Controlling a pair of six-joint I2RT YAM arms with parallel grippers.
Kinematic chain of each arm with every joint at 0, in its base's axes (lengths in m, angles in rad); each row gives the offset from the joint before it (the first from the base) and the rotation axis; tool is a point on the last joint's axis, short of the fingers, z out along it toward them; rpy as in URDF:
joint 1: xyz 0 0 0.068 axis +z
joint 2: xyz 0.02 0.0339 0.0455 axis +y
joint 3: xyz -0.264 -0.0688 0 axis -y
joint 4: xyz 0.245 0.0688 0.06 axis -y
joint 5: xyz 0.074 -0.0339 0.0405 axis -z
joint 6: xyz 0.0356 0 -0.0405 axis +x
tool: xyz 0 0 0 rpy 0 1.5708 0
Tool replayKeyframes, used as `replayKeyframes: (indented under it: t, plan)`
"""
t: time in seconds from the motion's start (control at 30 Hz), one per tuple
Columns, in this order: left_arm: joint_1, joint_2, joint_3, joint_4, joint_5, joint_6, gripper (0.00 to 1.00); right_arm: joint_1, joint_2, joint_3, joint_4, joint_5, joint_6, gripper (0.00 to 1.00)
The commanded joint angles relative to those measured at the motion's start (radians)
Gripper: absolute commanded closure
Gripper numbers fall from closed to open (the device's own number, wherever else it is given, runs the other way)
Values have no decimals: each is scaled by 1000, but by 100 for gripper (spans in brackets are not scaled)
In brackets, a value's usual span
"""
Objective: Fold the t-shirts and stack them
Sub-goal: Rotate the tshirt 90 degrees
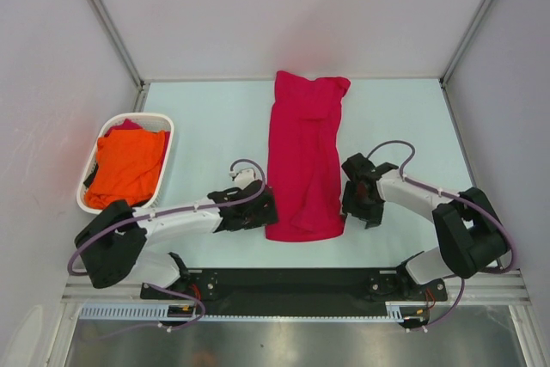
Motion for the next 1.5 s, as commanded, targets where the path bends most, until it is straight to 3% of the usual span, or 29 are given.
replayKeyframes:
  t: [0.0, 0.1, 0.33, 0.6, 0.87, 1.47]
  plan:
    - [3, -40, -33, -408, -95, -2, 0, 1, -75, 29, -162, 258, 2, 25]
    - [1, -123, 20, -465, -150, 0, 0, 8, -156, 77, -191, 281, 11, 24]
    - [-27, -171, 147, -379, -192, 79, 3, 13, -314, 89, -110, 290, 1, 24]
    - [-112, 19, 302, -216, -141, 217, 4, 8, -292, 81, -42, 257, -30, 25]
    - [-166, 209, 466, -169, -82, 319, 4, 4, -270, 69, -5, 232, -41, 25]
    - [-260, 436, 606, -100, 78, 351, 5, -117, -305, 38, 10, 217, -84, 25]
